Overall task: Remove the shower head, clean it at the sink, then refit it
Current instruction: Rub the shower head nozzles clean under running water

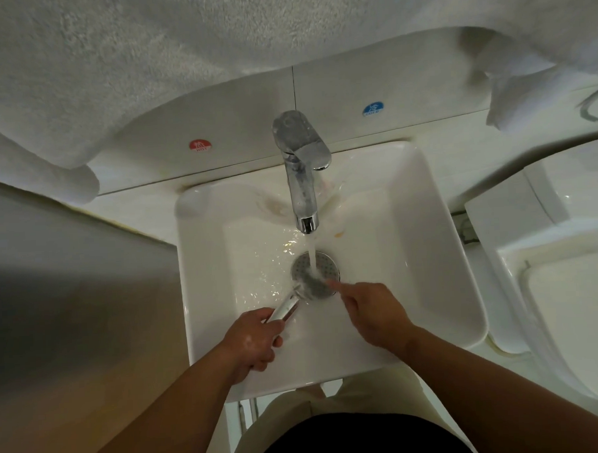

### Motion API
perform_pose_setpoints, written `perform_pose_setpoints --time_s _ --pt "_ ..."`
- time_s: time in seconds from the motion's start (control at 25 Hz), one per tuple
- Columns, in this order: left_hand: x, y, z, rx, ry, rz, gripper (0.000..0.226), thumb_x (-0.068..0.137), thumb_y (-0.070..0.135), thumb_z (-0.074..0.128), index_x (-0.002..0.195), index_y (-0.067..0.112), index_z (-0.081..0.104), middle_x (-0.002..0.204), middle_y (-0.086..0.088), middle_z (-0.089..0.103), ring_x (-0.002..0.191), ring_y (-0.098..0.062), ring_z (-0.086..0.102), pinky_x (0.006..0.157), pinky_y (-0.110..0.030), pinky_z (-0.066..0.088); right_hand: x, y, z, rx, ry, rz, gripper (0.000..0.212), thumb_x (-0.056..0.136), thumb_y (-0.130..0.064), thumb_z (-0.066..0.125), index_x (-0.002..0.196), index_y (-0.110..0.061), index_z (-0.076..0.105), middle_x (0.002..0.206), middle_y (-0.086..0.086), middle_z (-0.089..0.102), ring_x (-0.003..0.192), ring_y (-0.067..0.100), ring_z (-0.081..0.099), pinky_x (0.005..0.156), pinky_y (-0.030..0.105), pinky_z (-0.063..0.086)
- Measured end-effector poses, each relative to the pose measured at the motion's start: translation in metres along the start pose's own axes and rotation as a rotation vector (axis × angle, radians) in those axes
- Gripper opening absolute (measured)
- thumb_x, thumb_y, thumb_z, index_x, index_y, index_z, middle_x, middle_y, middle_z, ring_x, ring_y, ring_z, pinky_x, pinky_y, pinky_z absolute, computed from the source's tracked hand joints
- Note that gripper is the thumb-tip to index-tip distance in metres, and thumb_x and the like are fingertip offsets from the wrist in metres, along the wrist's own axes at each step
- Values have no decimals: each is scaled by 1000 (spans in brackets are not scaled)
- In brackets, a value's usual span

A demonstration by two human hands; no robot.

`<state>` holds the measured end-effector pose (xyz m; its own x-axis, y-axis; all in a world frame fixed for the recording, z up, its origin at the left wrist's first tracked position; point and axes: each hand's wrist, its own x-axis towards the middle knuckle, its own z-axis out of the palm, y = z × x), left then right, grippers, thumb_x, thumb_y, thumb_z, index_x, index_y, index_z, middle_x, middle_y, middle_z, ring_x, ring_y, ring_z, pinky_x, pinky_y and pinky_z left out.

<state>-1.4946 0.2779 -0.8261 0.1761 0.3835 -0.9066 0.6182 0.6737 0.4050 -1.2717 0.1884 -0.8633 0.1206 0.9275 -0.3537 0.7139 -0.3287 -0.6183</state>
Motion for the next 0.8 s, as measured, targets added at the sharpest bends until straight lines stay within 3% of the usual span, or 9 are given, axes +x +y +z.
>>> perform_pose_setpoints --time_s 0.16,0.28,0.44,0.56,0.8 --pt "2 3 -1 -1 -7 -20 27 98 17 54 123 15 62 76 -10 54 40 -11 37 38 -20 27 4 5 0 34 48 21 41 104 -22 45 142 -33 56 75 3 65 62 12 52 64 27 39" --pt "2 4 0 13 -3 -20 26 98 18 53 122 17 62 79 -12 55 42 -12 38 40 -21 28 4 -4 4 35 -15 -30 41 104 -22 44 142 -34 56 81 8 71 65 16 56 65 30 45" --pt "1 6 3 36 -9 -14 23 99 18 52 120 19 62 79 -11 55 45 -14 39 42 -21 29 13 -10 5 23 -51 -56 40 106 -26 41 143 -37 54 108 12 76 83 19 68 79 26 53" --pt "2 10 5 63 -15 -6 21 99 18 51 116 19 62 79 -12 55 47 -16 38 43 -21 29 17 -9 6 -26 -48 -54 40 106 -30 40 144 -40 51 117 9 74 91 21 70 85 31 58" --pt "8 10 7 85 -2 -20 18 97 18 50 110 19 63 78 -11 57 46 -16 44 43 -22 35 14 2 -1 -6 -13 -25 40 106 -27 42 143 -39 53 94 9 74 74 17 64 73 28 55"
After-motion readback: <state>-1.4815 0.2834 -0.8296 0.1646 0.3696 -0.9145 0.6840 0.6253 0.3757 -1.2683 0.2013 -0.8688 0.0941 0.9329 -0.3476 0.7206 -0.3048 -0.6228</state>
